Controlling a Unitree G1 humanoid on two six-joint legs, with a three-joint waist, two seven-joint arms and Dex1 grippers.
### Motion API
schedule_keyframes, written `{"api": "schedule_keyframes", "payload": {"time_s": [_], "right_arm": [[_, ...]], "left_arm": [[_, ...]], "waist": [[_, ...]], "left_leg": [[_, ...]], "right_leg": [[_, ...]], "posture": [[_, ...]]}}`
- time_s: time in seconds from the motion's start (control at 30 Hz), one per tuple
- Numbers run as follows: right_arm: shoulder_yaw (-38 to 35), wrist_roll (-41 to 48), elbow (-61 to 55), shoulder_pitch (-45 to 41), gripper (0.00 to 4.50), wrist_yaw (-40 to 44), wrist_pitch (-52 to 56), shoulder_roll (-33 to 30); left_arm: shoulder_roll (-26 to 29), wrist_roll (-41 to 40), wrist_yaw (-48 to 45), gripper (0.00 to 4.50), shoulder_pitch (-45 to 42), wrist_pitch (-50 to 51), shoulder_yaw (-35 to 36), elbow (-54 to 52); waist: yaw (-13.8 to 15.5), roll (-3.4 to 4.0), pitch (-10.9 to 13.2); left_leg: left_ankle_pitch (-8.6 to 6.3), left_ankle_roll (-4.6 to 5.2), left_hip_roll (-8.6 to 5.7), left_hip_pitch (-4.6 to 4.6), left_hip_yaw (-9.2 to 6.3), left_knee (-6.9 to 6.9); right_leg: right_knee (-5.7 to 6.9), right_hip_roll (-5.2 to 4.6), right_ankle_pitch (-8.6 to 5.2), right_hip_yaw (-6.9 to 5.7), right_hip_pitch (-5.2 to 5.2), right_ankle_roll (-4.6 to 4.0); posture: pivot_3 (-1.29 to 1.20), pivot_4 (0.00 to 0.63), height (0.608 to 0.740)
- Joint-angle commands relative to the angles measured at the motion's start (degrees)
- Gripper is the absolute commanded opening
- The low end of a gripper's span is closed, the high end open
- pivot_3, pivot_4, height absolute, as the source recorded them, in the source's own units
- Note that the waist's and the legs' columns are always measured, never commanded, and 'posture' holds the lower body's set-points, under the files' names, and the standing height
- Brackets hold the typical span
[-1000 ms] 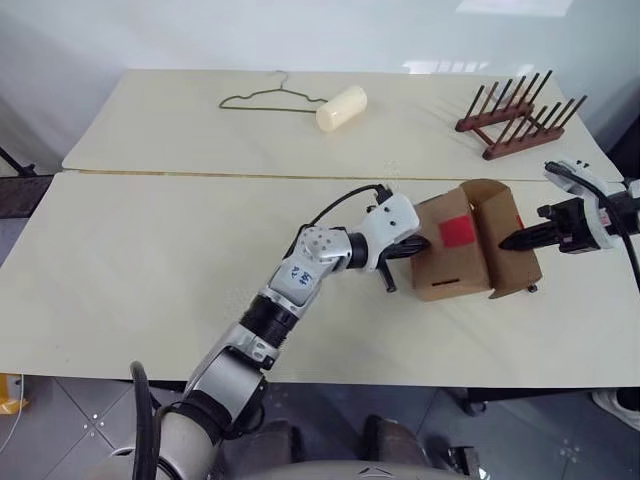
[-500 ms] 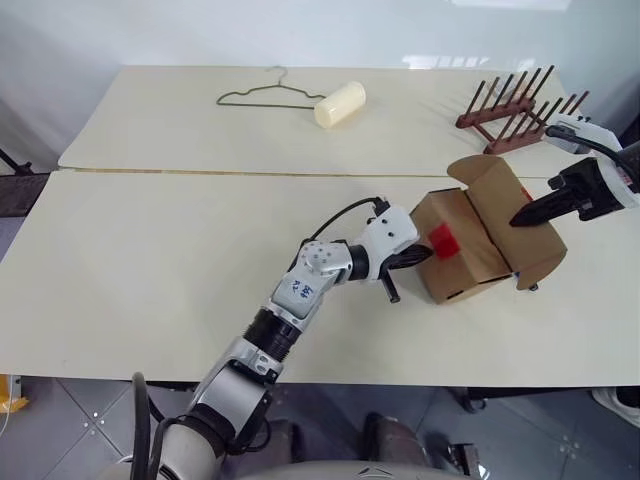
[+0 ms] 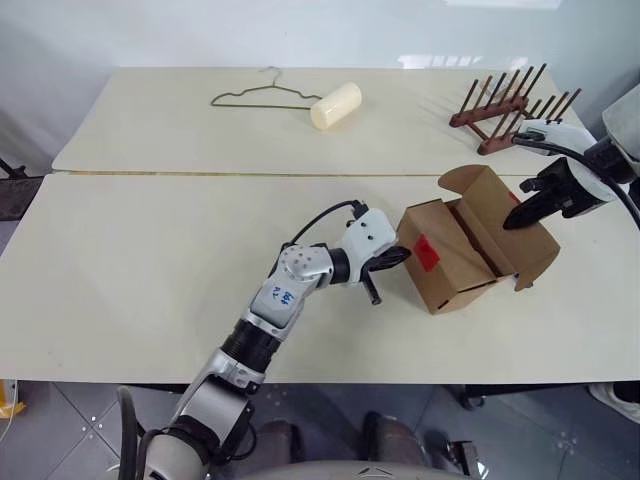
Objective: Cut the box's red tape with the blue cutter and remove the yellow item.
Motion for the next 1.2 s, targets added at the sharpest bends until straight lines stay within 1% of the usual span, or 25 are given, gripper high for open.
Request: {"api": "schedule_keyframes", "payload": {"time_s": [0.03,0.1,0.2,0.3,0.33,0.5,0.57,0.67,0.73,0.83,0.93,1.0,1.13,1.2], "right_arm": [[-1.32,0.03,0.04,-2.63,0.03,-1.19,1.09,-0.33],[-1.58,0.35,0.31,-2.87,0.03,-1.94,1.55,-0.13],[-1.99,0.72,0.55,-2.75,0.03,-2.94,1.68,-0.03],[-2.17,1.68,0.32,-2.35,0.03,-3.62,2.35,-0.16],[-2.42,1.79,0.17,-2.09,0.03,-4.01,2.28,-0.18],[-3.48,3.72,-0.73,-1.17,0.03,-5.68,3.63,-0.1],[-4.13,4.46,-1.47,-0.56,0.03,-6.62,4.1,-0.28],[-5.39,5.61,-2.48,0.46,0.03,-7.64,4.57,-0.62],[-5.6,7.04,-3.79,1.11,0.03,-7.28,5.0,-1.15],[-4.86,10.14,-6.77,1.83,0.03,-5.1,5.18,-3.09],[-4.25,11.94,-8.93,2.4,0.03,-3.83,5.17,-4.86],[-4.03,11.8,-8.64,2.84,0.03,-3.35,3.98,-5.5],[-3.51,10.06,-6.27,3.23,0.03,-2.02,0.81,-5.84],[-3.04,7.77,-3.05,3.5,0.03,-1.03,-2.8,-5.52]], "left_arm": [[1.31,-5.57,-4.58,0.0,-1.0,5.6,1.02,-10.69],[2.39,-8.29,-6.81,0.0,-2.27,8.65,1.49,-14.23],[1.6,-9.64,-6.56,0.0,-5.68,9.97,2.27,-14.17],[-1.23,-8.88,-6.52,0.0,-10.3,8.35,0.59,-8.58],[-1.5,-7.55,-7.04,0.0,-11.14,6.68,-0.94,-6.39],[-4.84,-4.16,-6.37,0.0,-13.65,1.2,-3.99,4.72],[-4.69,-1.73,-6.23,0.0,-14.22,-0.3,-5.61,7.35],[-5.28,1.26,-3.41,0.0,-14.21,-2.69,-5.9,12.11],[-5.92,3.22,-1.18,0.0,-14.18,-5.38,-5.91,16.04],[-7.07,3.58,-0.16,0.0,-12.96,-5.62,-5.5,18.52],[-6.45,3.83,-0.72,0.0,-11.97,-2.34,-5.95,17.83],[-4.25,3.98,-2.64,0.0,-10.01,1.28,-7.24,15.75],[-0.65,4.8,-4.76,0.0,-6.96,6.04,-9.39,12.57],[-0.46,4.12,-4.81,0.0,-5.49,6.82,-9.02,13.24]], "waist": [[0.11,0.0,0.0],[0.16,0.0,0.0],[0.13,0.0,0.0],[0.19,0.0,0.0],[0.14,0.0,0.0],[-0.12,0.02,-0.01],[-0.12,0.02,-0.01],[-0.01,0.02,-0.01],[0.11,0.01,-0.01],[0.17,0.01,-0.01],[0.19,0.01,-0.01],[0.08,0.0,-0.03],[-0.08,-0.1,-0.18],[-0.07,-0.35,-0.39]], "left_leg": [[0.0,0.0,0.0,-0.01,-0.01,0.04],[0.0,0.0,-0.01,-0.01,-0.05,0.05],[0.0,0.0,-0.01,-0.02,-0.05,0.05],[0.0,0.0,-0.02,-0.02,-0.05,0.11],[0.0,0.01,-0.03,-0.02,-0.05,0.13],[0.0,0.0,-0.01,0.02,0.01,0.09],[0.0,0.01,-0.01,0.02,0.03,0.09],[0.0,0.01,0.0,0.03,0.03,0.11],[0.0,0.01,-0.01,0.03,0.03,0.15],[0.0,0.01,-0.01,0.03,-0.02,0.3],[-0.01,0.01,0.0,0.03,-0.06,0.4],[-0.01,0.02,0.0,0.03,-0.07,0.43],[-0.01,0.01,0.05,0.18,-0.07,0.42],[-0.02,0.0,0.06,0.3,-0.06,0.43]], "right_leg": [[0.01,0.0,0.0,0.0,0.0,0.0],[0.02,-0.01,0.0,0.0,0.02,0.0],[0.03,0.0,0.0,-0.01,0.02,0.0],[0.03,0.0,0.0,-0.02,0.04,0.0],[0.03,0.0,0.0,-0.02,0.06,0.0],[0.05,0.03,0.0,-0.02,0.04,0.0],[0.06,0.03,0.0,-0.01,0.03,0.0],[0.07,0.02,0.0,0.0,0.04,0.0],[0.07,0.02,0.0,0.0,0.06,0.0],[0.12,0.02,0.0,0.0,0.12,0.0],[0.17,0.02,0.0,-0.01,0.15,0.0],[0.19,0.02,0.0,0.0,0.16,0.0],[0.25,0.04,0.0,0.0,0.25,-0.01],[0.25,0.05,0.0,0.02,0.36,-0.01]], "posture": [[0.0,0.15,0.74],[0.0,0.15,0.74],[0.0,0.15,0.74],[0.0,0.15,0.74],[0.0,0.15,0.74],[0.0,0.15,0.74],[0.0,0.15,0.74],[0.0,0.15,0.74],[0.0,0.15,0.74],[0.0,0.15,0.74],[0.0,0.15,0.74],[0.0,0.15,0.74],[0.0,0.15,0.74],[0.0,0.15,0.74]]}}
